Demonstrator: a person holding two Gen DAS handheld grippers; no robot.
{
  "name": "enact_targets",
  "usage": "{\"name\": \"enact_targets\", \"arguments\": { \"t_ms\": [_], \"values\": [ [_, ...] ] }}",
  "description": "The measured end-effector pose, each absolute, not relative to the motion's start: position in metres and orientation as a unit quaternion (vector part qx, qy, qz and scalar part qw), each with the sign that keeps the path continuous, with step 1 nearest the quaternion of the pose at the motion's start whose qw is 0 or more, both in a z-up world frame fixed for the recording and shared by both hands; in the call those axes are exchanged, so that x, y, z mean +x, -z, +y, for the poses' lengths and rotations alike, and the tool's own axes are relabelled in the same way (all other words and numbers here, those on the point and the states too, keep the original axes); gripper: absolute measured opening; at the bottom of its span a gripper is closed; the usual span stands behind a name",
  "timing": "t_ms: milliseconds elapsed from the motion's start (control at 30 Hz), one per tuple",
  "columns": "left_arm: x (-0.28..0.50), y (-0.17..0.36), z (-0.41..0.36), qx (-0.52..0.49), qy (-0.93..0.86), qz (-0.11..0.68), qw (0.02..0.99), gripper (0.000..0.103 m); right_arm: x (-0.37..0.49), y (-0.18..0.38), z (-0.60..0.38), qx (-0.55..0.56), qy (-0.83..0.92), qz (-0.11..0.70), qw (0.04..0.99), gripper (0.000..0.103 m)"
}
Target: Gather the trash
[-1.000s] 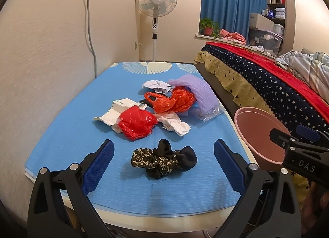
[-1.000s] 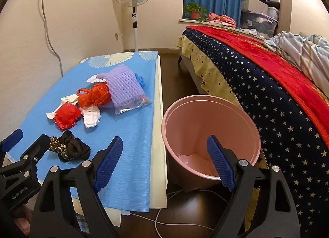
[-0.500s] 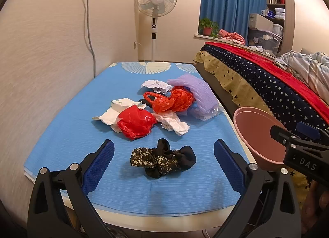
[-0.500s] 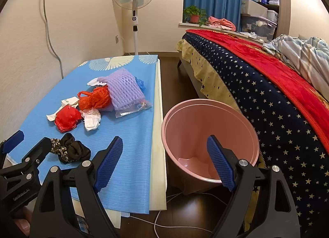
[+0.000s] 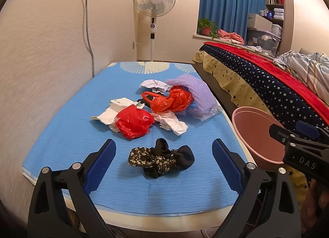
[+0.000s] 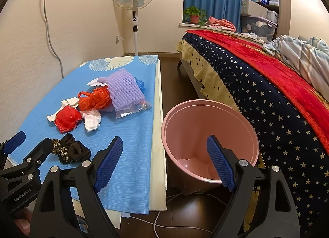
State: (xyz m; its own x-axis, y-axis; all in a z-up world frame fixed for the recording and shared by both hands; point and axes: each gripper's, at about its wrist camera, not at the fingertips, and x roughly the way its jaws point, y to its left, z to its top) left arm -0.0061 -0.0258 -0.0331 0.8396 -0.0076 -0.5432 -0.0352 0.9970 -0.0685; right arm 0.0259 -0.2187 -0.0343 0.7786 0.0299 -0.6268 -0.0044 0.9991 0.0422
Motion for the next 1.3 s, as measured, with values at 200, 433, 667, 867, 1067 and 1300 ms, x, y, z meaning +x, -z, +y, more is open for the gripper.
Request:
{"name": "enact_targets", "arguments": {
  "t_ms": [200,433,667,867,1067,1300],
  "values": [
    [-0.006,0.033,-0.025,-0.040,-0.006,0.283,0.958,0.091,0.026,0.034,-0.219,0.018,-0.009,0.332,0.943,0.083],
    [-0.007,0.032,-0.024,-0.041,-0.006,0.282,0.958,0.089,0.025,0.034,-0.218,0.017,-0.011,0.331,0.943,0.082],
    [-0.007,0.032,-0.024,-0.041,-0.005,0.283,0.958,0.086,0.025,0.034,-0.219,0.017,-0.011,0.331,0.944,0.082],
    [-0.007,0.034,-0.021,-0.053,-0.006,0.292,0.955,0.074,0.025,0.035,-0.219,0.020,-0.015,0.334,0.942,0.069],
    [0.004,0.054,-0.001,-0.091,-0.031,0.328,0.940,0.066,0.033,0.040,-0.223,0.039,-0.032,0.348,0.936,0.053],
    [0.021,0.075,0.008,-0.117,-0.045,0.348,0.929,0.066,0.042,0.042,-0.227,0.056,-0.050,0.346,0.935,0.053]
  ]
}}
